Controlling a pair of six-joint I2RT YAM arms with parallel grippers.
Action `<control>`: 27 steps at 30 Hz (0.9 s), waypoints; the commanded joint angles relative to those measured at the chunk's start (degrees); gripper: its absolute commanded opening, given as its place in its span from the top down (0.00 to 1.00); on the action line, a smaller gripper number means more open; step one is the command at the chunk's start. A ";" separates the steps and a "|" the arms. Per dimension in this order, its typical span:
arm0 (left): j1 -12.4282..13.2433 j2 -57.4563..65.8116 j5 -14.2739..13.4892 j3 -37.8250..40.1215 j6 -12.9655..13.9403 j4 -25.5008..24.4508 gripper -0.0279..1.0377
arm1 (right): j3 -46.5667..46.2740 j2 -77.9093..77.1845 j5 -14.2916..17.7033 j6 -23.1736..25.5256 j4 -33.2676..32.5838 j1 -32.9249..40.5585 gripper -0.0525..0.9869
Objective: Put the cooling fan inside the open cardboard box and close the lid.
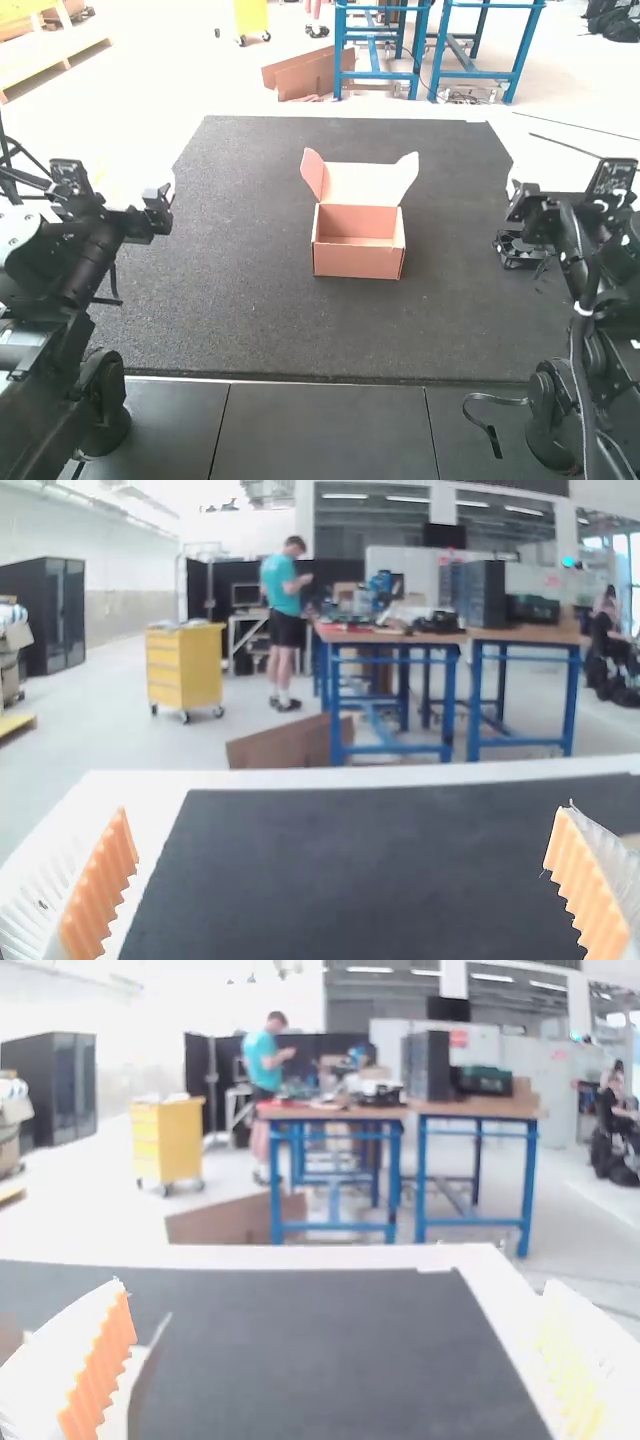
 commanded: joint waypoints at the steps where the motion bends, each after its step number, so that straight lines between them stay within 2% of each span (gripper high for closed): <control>1: -0.30 4.83 -1.27 6.74 -0.37 -0.77 0.06 | 7.26 7.11 1.66 2.32 -1.76 0.05 0.07; 5: -0.04 11.34 -2.41 13.15 -0.46 -3.84 0.06 | 14.37 14.67 3.95 3.64 -6.68 0.05 0.07; 8: -0.04 17.49 -2.59 18.16 -0.72 -8.77 0.06 | 19.56 19.41 5.53 4.08 -11.78 0.05 0.07; 13: 0.14 29.18 -2.85 24.84 -1.87 -18.43 0.06 | 29.05 27.59 6.76 8.12 -23.56 -0.04 0.07; 17: 0.23 35.07 -3.64 29.41 -2.13 -22.48 0.06 | 36.17 36.55 7.28 11.19 -35.16 -0.13 0.07; 20: 0.14 37.27 -4.96 32.66 -2.04 -24.59 0.06 | 40.65 42.61 7.46 10.05 -42.63 -0.39 0.07; 22: -0.12 38.23 -4.96 34.16 -1.69 -26.34 0.06 | 42.85 45.87 7.46 5.22 -49.22 -0.48 0.07; 25: -0.56 38.50 -2.59 35.21 -1.69 -27.93 0.06 | 44.17 48.77 7.37 3.81 -54.15 -0.74 0.08; 27: -0.83 38.50 -2.32 35.39 -1.34 -28.81 0.07 | 44.61 49.03 7.28 3.46 -54.85 -0.92 0.08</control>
